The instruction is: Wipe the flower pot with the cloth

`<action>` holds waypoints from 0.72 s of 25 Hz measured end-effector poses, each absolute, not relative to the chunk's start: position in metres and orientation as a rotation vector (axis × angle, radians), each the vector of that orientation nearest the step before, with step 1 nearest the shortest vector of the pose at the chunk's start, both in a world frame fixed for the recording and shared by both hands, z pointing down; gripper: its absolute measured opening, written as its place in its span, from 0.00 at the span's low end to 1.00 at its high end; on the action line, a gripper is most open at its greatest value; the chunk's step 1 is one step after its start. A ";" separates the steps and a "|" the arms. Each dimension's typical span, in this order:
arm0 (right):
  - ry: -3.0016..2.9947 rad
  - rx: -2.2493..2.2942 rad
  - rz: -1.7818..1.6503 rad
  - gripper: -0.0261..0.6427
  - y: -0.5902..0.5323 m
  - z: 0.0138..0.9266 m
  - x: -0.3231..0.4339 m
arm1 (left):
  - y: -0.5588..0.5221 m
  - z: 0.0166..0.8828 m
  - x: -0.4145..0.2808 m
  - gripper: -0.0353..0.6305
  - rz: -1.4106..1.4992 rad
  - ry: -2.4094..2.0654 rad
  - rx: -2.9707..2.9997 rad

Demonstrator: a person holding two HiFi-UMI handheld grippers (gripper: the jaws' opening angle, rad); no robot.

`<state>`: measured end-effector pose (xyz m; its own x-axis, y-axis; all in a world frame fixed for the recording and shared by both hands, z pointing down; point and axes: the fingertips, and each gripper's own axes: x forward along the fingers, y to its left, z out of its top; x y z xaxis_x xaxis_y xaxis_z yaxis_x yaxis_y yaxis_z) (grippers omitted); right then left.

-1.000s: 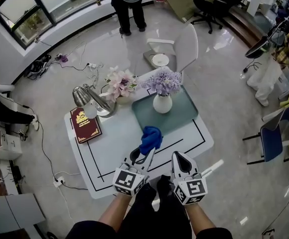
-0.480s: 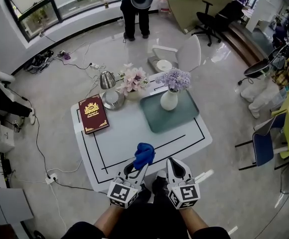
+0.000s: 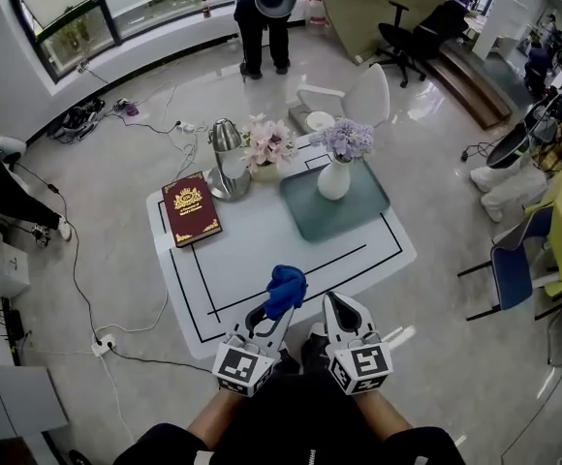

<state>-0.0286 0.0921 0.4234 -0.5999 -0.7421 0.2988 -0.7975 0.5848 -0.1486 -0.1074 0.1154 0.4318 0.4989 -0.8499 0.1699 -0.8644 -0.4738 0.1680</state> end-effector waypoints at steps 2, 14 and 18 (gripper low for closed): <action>-2.615 1.281 0.384 0.05 0.095 0.420 -0.033 | 0.117 0.431 -0.109 0.21 0.091 -1.455 2.518; -2.620 1.293 0.364 0.05 0.105 0.416 -0.035 | 0.127 0.429 -0.102 0.21 0.098 -1.429 2.540; -2.618 1.282 0.369 0.05 0.105 0.419 -0.037 | 0.127 0.431 -0.101 0.21 0.099 -1.424 2.534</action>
<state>-0.0369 0.1052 0.4190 -0.6027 -0.7440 0.2884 -0.7947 0.5922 -0.1331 -0.1006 0.1269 0.4315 0.5250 -0.8336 0.1719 -0.8494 -0.5002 0.1685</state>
